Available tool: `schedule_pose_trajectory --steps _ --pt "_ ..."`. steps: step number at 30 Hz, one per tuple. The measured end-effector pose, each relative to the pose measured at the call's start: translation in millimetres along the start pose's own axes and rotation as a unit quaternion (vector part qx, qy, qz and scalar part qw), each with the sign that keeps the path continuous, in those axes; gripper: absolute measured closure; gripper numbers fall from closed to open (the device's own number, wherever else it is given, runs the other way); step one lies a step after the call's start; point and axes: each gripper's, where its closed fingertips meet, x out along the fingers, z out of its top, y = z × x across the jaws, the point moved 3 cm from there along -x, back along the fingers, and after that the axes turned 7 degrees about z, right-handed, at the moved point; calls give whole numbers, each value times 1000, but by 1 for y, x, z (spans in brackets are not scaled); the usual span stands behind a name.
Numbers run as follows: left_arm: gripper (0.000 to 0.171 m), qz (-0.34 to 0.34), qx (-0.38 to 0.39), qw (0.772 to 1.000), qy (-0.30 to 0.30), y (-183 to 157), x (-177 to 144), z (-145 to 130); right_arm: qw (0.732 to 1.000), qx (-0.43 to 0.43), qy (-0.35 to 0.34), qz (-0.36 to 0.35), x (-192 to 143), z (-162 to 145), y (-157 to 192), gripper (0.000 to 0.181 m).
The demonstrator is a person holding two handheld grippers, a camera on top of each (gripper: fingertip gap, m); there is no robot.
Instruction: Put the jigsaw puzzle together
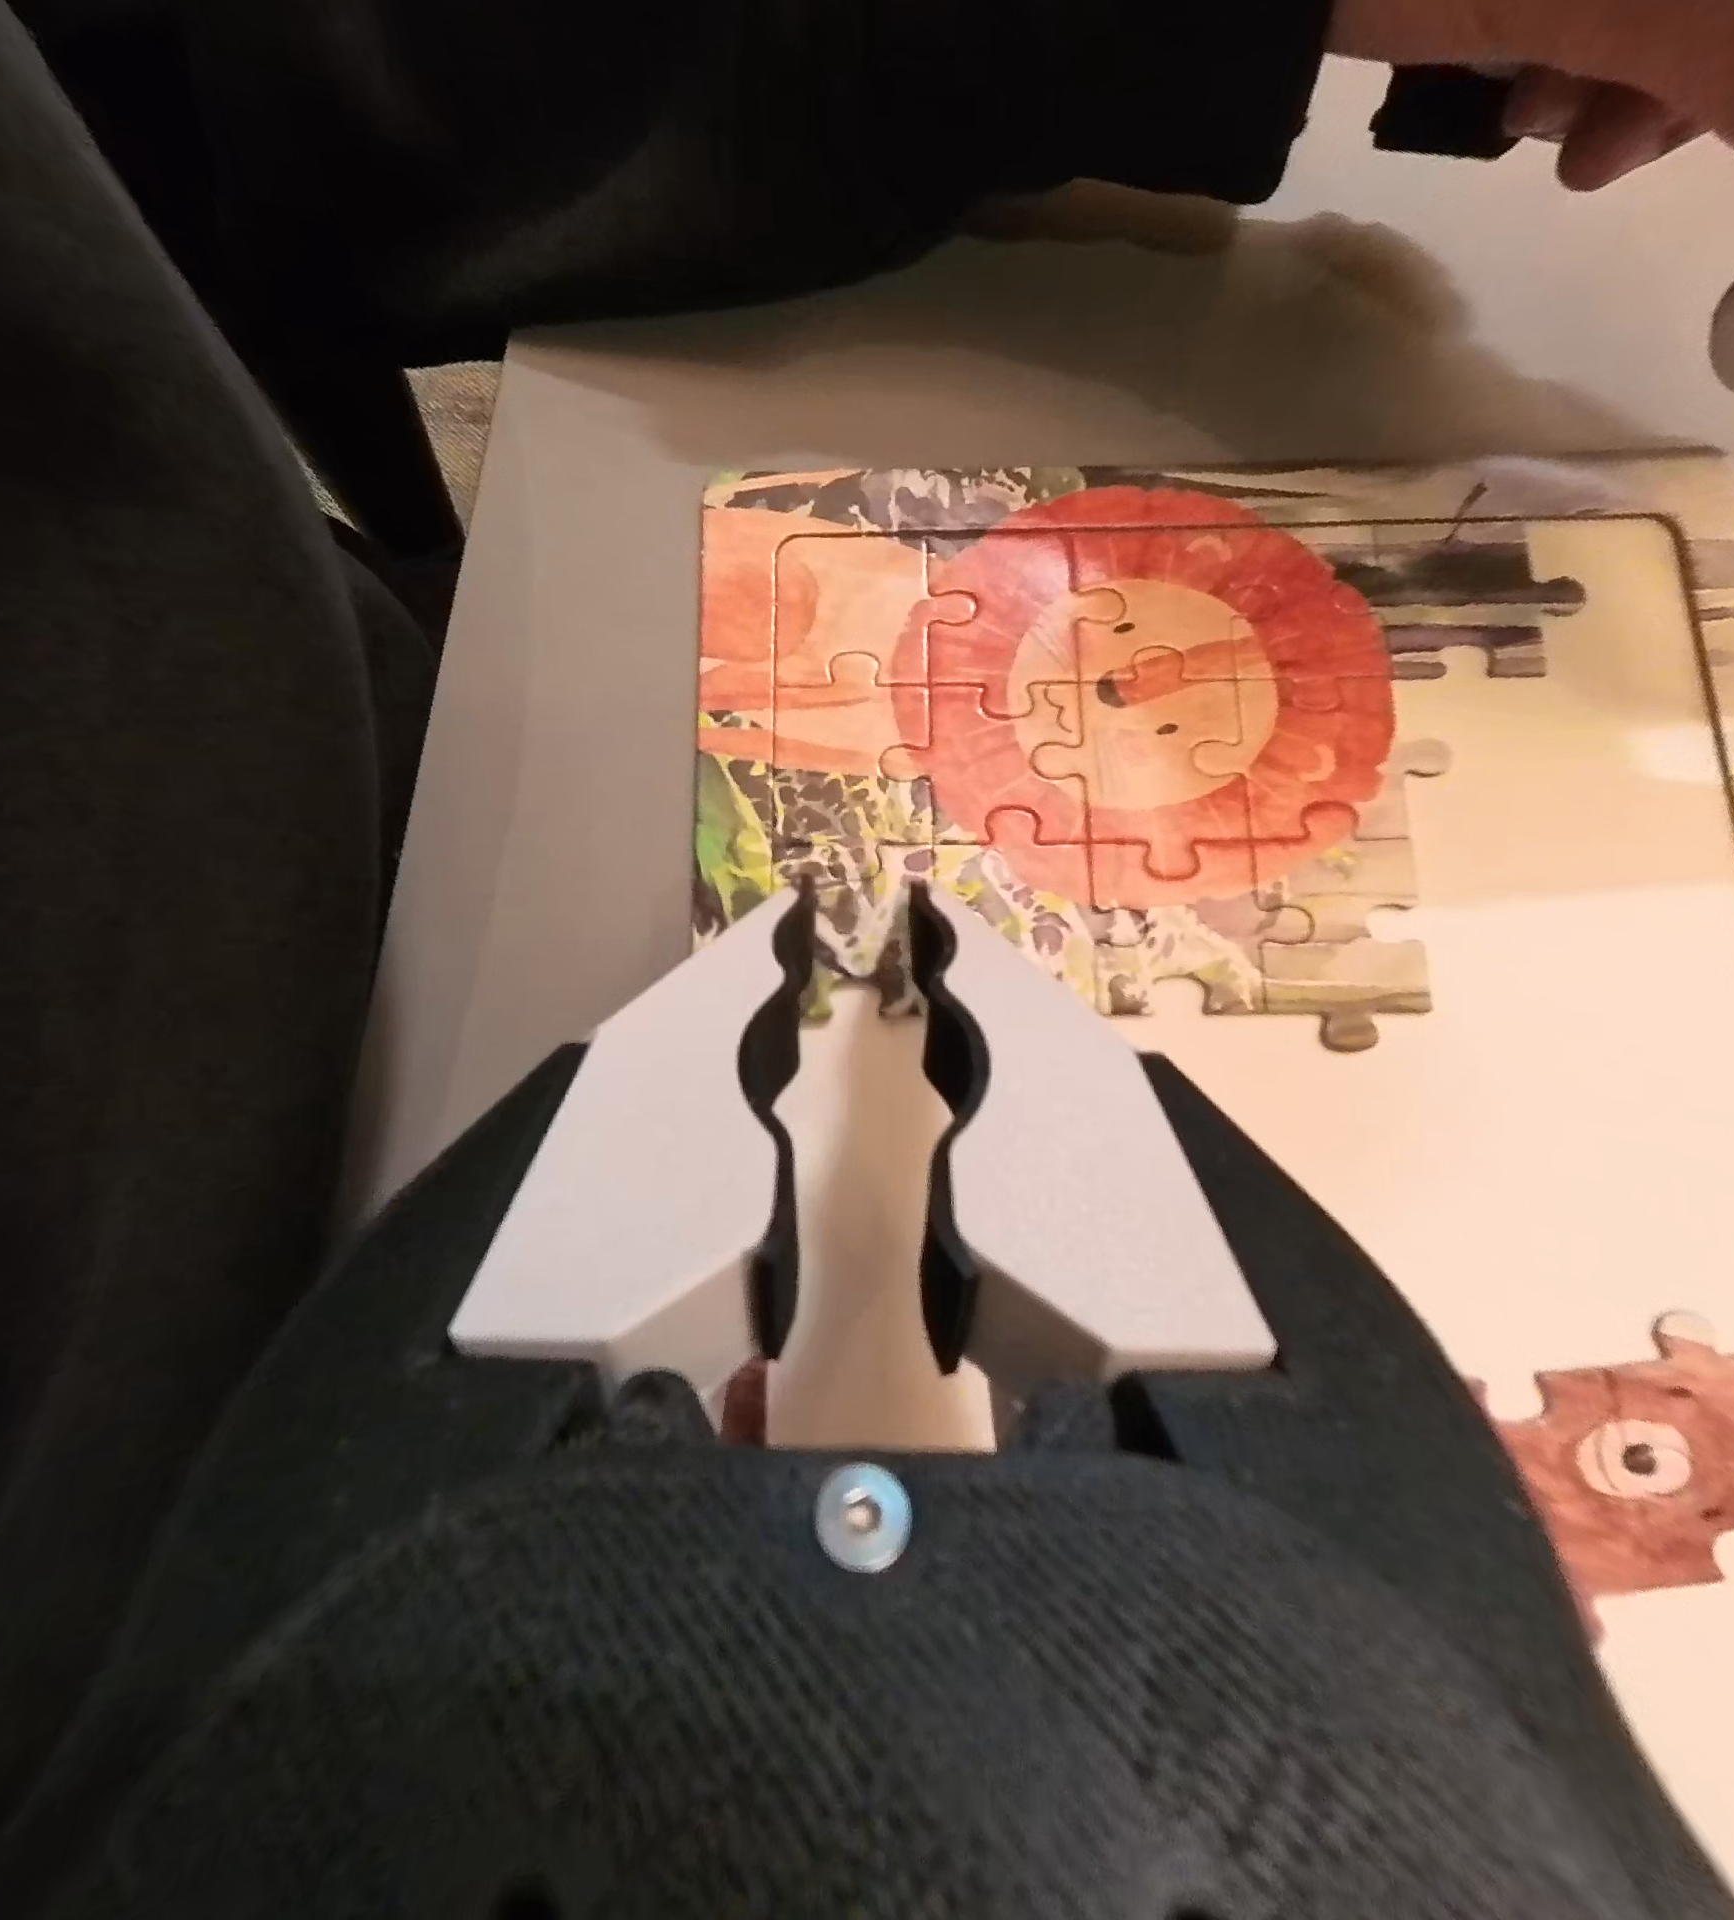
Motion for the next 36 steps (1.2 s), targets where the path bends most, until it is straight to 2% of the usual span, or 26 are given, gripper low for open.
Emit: schedule_pose_trajectory --steps 13,17,21,25,28,34,36 --pt "124 0 3 1000 1 -1 0 0 1000 -4 1 -11 -1 -2 0 165" --pt "124 1 2 1000 1 0 0 0 999 -26 -27 -7 -4 8 6 170" --pt "124 1 3 1000 2 0 0 -1 1000 -24 -13 -4 3 3 7 173" --pt "124 1 2 1000 1 0 0 0 999 -17 -30 -12 -4 8 4 171" --pt "124 1 2 1000 1 0 0 0 1000 -4 -5 -12 -3 -3 -1 165" --pt "124 1 2 1000 0 0 0 0 997 11 -30 -68 -42 -6 -28 168" --pt "124 1 3 1000 0 0 0 0 993 4 -20 -115 -58 -13 -46 168"
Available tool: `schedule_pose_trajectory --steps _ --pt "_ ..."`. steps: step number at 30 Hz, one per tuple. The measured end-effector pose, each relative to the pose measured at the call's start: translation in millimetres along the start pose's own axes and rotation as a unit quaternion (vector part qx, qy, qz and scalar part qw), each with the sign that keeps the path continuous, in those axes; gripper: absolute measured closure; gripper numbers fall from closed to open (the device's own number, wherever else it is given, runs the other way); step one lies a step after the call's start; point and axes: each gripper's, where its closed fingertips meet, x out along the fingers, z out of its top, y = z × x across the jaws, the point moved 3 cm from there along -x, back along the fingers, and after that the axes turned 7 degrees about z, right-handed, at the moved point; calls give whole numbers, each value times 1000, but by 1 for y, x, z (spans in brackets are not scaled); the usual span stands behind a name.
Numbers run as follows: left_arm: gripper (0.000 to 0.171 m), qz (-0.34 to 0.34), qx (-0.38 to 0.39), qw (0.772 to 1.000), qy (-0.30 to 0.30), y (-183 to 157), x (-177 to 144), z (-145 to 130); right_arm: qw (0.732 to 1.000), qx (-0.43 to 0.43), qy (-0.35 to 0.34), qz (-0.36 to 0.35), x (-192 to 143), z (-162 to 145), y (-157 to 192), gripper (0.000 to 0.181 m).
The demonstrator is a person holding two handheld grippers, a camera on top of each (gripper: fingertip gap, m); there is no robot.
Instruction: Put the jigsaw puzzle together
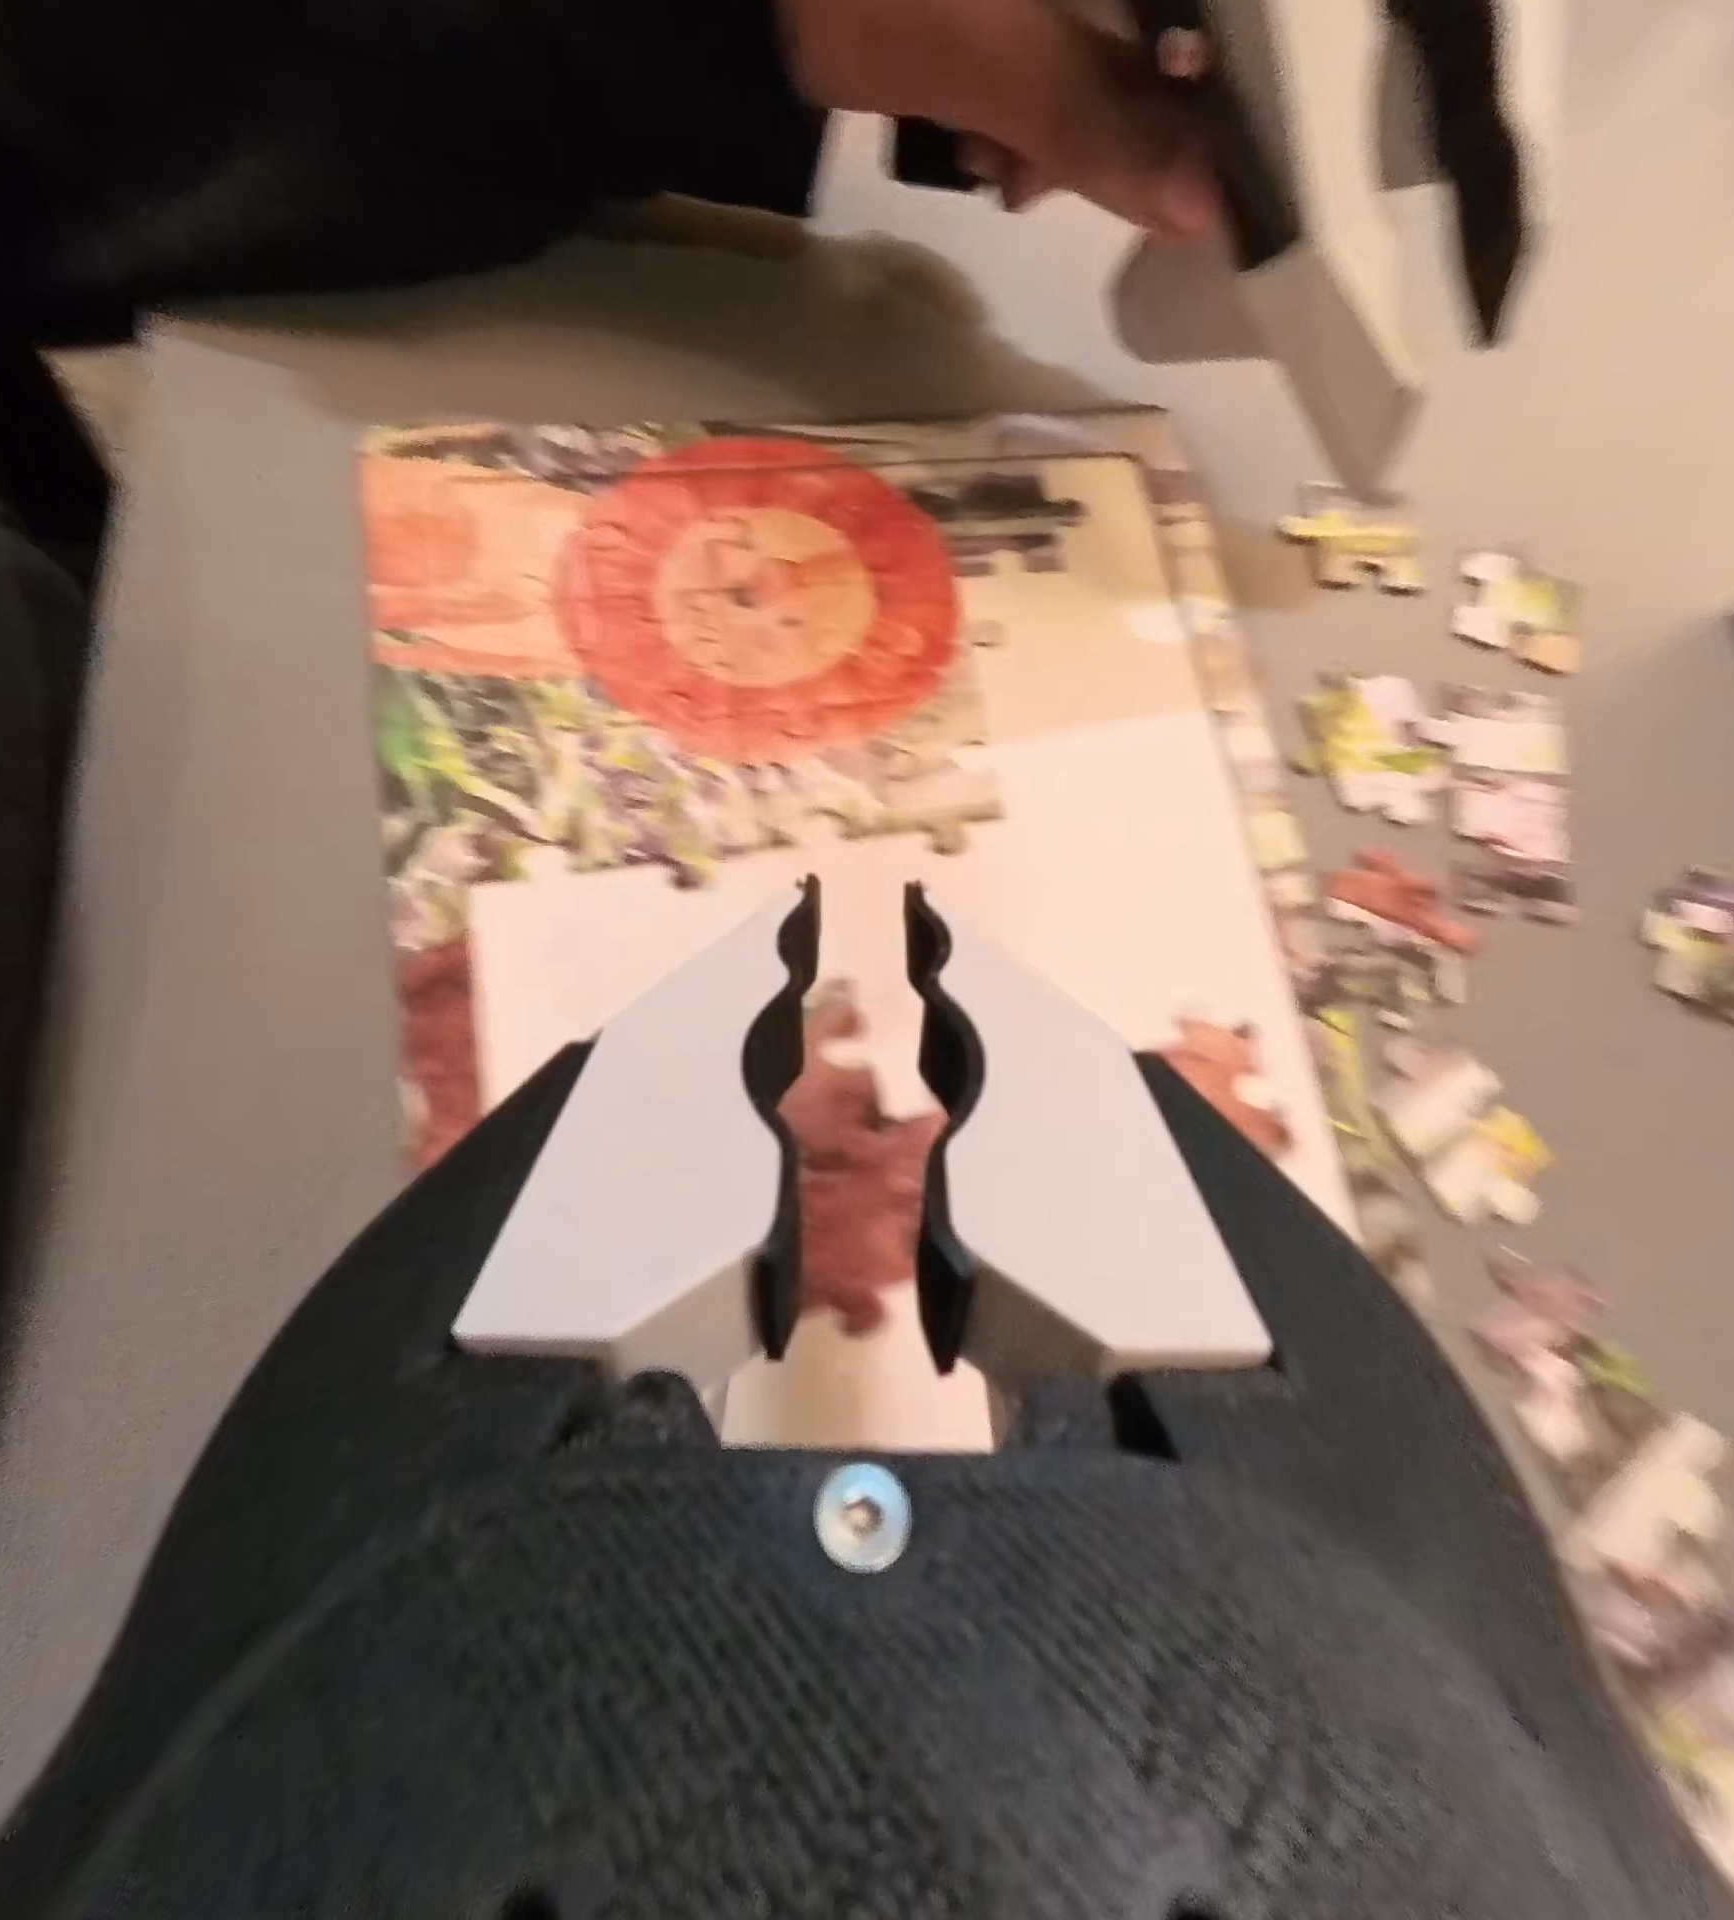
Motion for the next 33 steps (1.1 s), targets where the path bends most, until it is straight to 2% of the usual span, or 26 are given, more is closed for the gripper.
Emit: schedule_pose_trajectory --steps 4,8,11,13,23,28,33 --pt "125 1 3 1000 -7 -1 -2 2 994 -25 -9 -104 -28 -9 -58 165" --pt "125 2 1 1000 -14 0 -3 4 985 37 -105 -128 -44 -19 -100 162" --pt "126 0 -4 1000 -17 1 -3 5 974 79 -187 -104 -54 -20 -95 161" --pt "127 -5 -7 1000 -21 -1 -4 6 968 81 -210 -112 -59 -23 -94 164" --pt "131 -8 -9 1000 -25 0 -4 6 969 83 -211 -100 -57 -25 -93 161" --pt "160 -11 36 996 -79 -10 -18 22 970 78 -201 -111 -54 -28 -95 161" --pt "167 -18 64 996 -64 -19 -16 19 966 86 -211 -123 -56 -30 -100 161"
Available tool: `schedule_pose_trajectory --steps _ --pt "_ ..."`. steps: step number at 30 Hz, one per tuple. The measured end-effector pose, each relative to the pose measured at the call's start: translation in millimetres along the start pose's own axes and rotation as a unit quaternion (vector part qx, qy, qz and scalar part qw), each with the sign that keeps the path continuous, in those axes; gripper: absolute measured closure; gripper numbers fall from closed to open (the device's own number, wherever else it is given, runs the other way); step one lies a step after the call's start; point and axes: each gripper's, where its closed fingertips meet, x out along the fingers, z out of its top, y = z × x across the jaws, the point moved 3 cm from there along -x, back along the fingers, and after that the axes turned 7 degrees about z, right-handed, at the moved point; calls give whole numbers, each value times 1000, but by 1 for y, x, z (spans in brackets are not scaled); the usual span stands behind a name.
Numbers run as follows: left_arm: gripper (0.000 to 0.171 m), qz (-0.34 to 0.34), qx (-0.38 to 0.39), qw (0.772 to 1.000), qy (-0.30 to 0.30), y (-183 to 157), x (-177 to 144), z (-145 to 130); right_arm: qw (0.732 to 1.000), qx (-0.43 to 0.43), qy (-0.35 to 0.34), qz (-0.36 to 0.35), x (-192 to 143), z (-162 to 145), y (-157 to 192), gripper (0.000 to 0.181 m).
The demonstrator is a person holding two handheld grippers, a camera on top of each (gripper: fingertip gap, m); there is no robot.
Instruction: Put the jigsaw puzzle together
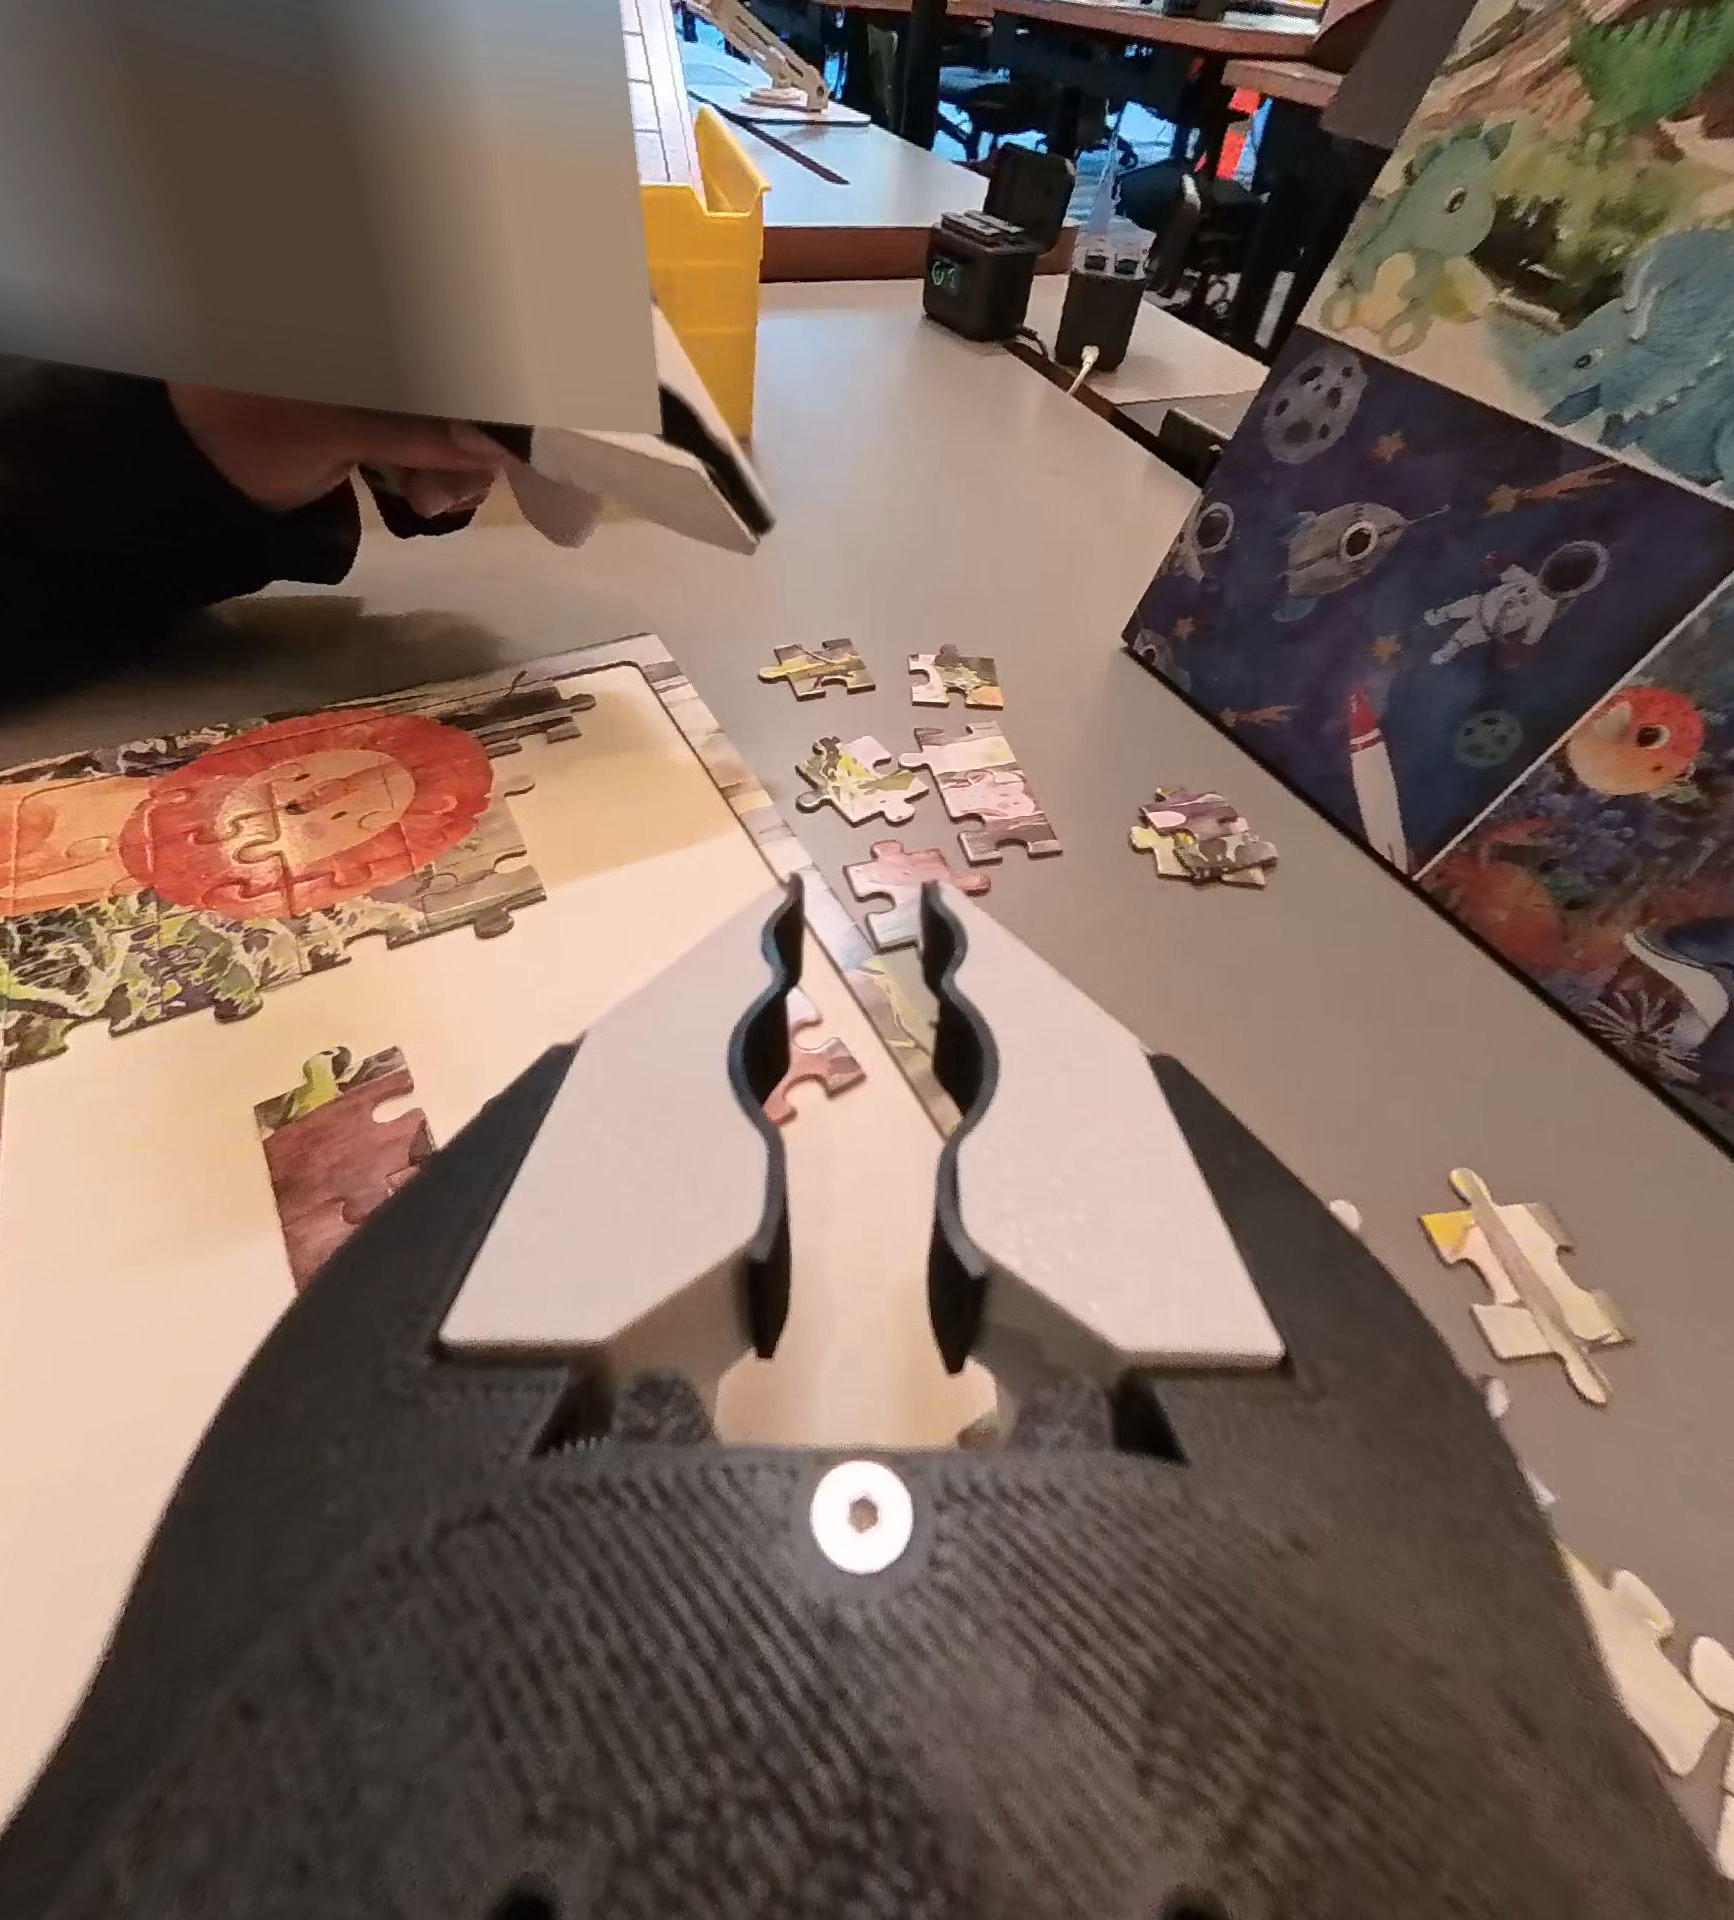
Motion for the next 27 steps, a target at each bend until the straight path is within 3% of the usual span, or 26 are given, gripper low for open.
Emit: schedule_pose_trajectory --steps 27 --pt "169 2 34 999 30 -5 5 -7 1000 20 -9 -18 -2 1 -10 160"
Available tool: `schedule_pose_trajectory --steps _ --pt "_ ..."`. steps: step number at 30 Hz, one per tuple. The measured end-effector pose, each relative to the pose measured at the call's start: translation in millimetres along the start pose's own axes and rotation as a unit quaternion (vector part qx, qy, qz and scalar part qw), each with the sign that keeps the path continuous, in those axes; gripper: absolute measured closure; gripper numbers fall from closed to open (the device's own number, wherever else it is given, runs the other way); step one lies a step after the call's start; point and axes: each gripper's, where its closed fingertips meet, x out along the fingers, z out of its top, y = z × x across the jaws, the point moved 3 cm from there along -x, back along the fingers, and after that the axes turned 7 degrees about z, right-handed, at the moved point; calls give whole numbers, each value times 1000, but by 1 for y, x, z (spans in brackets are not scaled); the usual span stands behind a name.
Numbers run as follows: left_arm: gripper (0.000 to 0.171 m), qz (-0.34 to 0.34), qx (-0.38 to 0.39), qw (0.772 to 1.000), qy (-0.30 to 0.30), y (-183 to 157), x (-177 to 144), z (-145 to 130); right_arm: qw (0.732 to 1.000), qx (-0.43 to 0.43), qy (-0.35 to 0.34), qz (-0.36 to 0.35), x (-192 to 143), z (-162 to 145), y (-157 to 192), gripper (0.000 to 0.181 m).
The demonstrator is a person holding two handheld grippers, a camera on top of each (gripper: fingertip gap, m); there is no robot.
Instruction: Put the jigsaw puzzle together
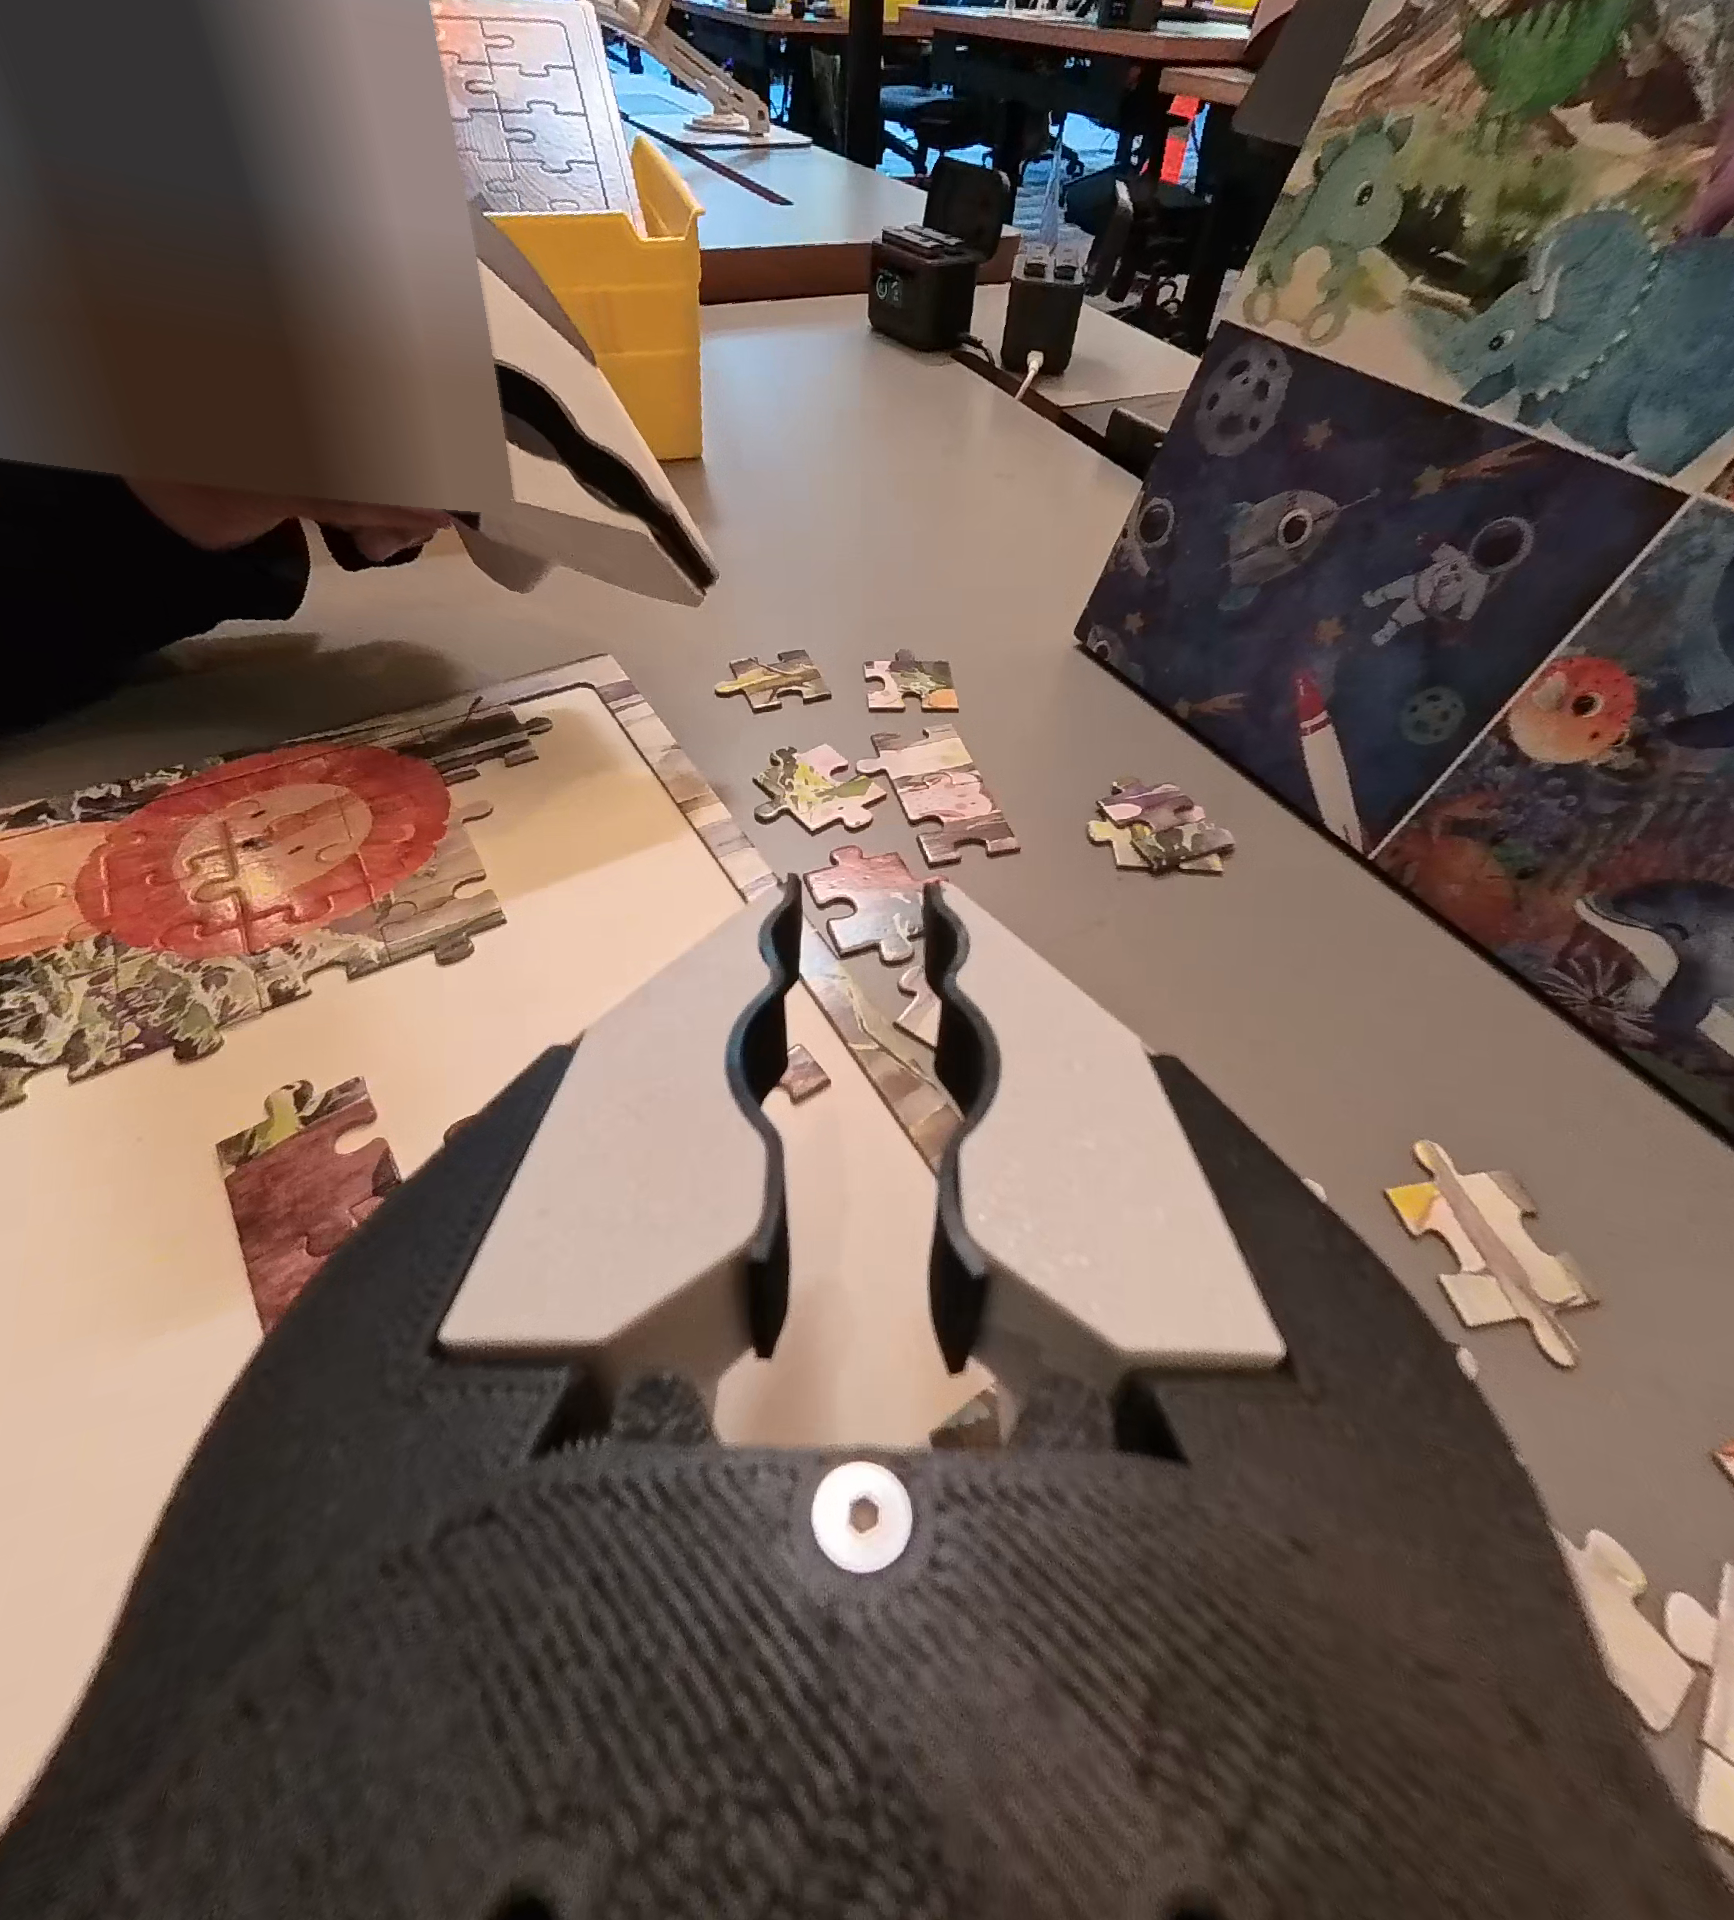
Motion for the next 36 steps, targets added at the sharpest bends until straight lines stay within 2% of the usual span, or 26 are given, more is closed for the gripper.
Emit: schedule_pose_trajectory --steps 5,9,13,16,19,25,29,32,36 --pt "169 1 -2 1000 -1 1 0 0 1000 -3 2 2 0 0 1 158" --pt "169 2 0 1000 3 1 1 -1 999 -13 6 29 1 -1 9 147" --pt "169 2 -1 1000 3 1 1 -2 979 -28 36 198 -1 -4 57 139" --pt "168 0 -1 1000 4 0 1 -2 958 -52 101 265 2 -13 93 135" --pt "168 -1 0 1000 7 -1 2 -2 946 -107 174 253 10 -28 108 136" --pt "168 -3 2 1000 9 -2 3 -2 928 -118 241 258 14 -49 117 136" --pt "168 -3 2 1000 9 -2 3 -3 926 -119 245 264 15 -52 119 140" --pt "168 -2 2 1000 8 -2 3 -2 923 -119 245 272 14 -52 123 153" --pt "168 -2 1 1000 9 -2 3 -3 923 -117 245 273 14 -52 126 158"
